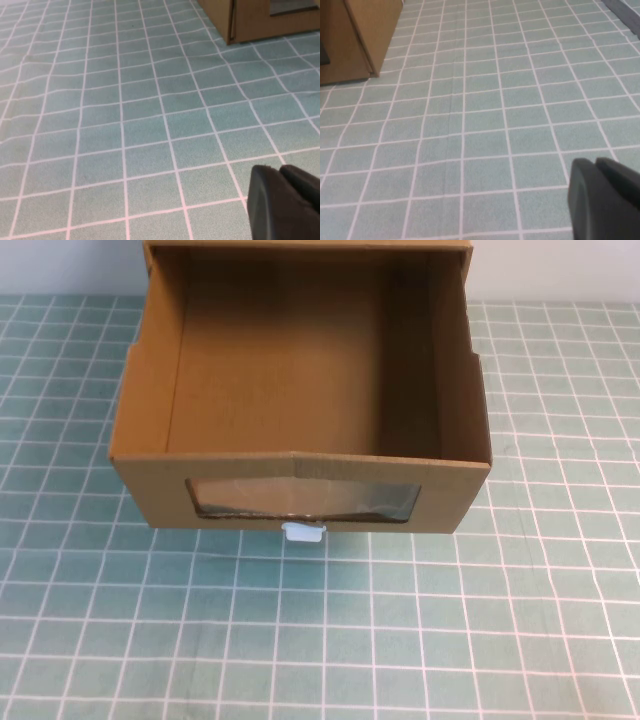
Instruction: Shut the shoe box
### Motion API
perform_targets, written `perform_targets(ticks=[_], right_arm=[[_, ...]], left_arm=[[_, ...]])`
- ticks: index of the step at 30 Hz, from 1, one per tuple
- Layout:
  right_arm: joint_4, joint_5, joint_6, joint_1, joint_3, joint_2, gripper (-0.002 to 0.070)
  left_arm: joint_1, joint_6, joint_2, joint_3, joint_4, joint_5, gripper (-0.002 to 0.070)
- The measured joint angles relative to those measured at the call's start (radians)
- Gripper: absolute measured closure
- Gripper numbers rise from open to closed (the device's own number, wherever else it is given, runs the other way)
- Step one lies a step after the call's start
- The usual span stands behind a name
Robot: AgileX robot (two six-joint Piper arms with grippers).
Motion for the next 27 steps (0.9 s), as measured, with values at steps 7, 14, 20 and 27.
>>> perform_targets(ticks=[7, 14, 20, 27], right_arm=[[0.000, 0.000, 0.000, 0.000, 0.000, 0.000, 0.0687], [0.000, 0.000, 0.000, 0.000, 0.000, 0.000, 0.0687], [0.000, 0.000, 0.000, 0.000, 0.000, 0.000, 0.0687], [0.000, 0.000, 0.000, 0.000, 0.000, 0.000, 0.0687]], left_arm=[[0.000, 0.002, 0.000, 0.000, 0.010, 0.000, 0.0678], [0.000, -0.028, 0.000, 0.000, 0.010, 0.000, 0.0678], [0.000, -0.040, 0.000, 0.000, 0.010, 0.000, 0.0678], [0.000, -0.042, 0.000, 0.000, 0.012, 0.000, 0.0678]])
